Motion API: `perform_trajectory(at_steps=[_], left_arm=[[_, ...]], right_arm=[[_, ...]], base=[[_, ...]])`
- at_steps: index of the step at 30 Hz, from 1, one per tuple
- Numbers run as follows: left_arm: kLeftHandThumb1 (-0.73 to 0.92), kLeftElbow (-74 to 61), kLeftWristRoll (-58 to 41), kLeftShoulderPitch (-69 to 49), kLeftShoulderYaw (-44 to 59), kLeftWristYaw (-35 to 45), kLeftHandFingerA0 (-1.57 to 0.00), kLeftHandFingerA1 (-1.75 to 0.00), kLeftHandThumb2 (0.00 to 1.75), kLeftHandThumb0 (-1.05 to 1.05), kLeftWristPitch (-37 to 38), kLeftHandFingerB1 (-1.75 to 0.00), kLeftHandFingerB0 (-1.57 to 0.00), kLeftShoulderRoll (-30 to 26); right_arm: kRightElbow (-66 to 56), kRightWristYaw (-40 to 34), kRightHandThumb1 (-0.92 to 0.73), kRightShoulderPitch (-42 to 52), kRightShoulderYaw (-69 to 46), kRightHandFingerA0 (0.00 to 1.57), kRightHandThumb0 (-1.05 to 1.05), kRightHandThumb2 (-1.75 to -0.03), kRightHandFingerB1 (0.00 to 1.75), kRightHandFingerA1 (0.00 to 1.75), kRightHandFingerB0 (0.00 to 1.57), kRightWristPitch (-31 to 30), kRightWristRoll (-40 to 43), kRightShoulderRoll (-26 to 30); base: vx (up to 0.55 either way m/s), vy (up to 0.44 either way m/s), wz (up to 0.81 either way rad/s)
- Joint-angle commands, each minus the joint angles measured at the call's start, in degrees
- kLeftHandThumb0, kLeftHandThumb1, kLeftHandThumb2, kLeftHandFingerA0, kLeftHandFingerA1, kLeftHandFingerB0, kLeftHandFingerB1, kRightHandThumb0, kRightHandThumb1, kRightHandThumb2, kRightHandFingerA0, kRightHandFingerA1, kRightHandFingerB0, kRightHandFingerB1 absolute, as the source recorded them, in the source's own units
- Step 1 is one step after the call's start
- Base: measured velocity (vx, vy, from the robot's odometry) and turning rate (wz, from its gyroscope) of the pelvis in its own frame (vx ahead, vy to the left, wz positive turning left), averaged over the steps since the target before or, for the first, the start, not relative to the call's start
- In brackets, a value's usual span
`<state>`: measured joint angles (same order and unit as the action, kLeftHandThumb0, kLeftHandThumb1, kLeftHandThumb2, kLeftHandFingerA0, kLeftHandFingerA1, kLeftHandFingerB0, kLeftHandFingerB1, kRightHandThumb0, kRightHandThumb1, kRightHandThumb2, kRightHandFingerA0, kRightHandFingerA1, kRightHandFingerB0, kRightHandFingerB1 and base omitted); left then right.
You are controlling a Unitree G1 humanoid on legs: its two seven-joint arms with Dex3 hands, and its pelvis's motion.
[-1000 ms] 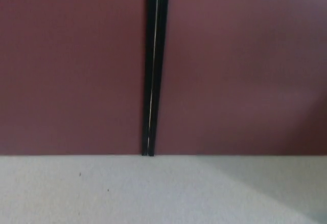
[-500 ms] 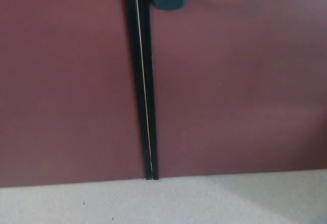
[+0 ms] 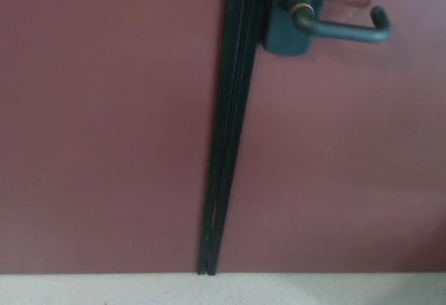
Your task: The robot walks towards the door handle and put its right hand on it and twist the handle
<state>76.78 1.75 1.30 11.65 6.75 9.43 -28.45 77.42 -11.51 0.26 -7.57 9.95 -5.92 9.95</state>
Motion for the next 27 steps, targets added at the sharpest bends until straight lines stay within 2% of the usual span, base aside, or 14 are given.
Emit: perform_trajectory(at_steps=[1,13,27], left_arm=[[0.58,0.0,0.7,-0.6,-0.4,0.4,-0.76,-0.6,0.57,-0.25,0.7,-0.47,-0.63,0.2],[0.58,0.0,1.1,-0.3,-1.1,-0.1,-0.76,-0.58,0.57,-0.25,0.7,-0.47,-0.63,0.1],[0.58,-0.1,1.3,-0.4,-1.5,-0.3,-0.75,-0.59,0.57,-0.25,0.8,-0.47,-0.62,0.0]], right_arm=[[0.1,1.0,-0.58,0.2,-1.2,0.85,-0.17,-0.57,0.4,0.68,0.48,-0.8,0.9,-0.2],[-0.1,1.5,-0.61,0.3,-0.5,0.82,-0.17,-0.58,0.4,0.61,0.49,-0.3,-0.4,0.1],[0.1,1.5,-0.61,0.3,-0.6,0.83,-0.18,-0.58,0.4,0.62,0.49,-0.6,0.0,-0.1]], base=[[0.21,0.049,0.06],[0.21,-0.085,0.02],[0.17,0.081,-0.05]])
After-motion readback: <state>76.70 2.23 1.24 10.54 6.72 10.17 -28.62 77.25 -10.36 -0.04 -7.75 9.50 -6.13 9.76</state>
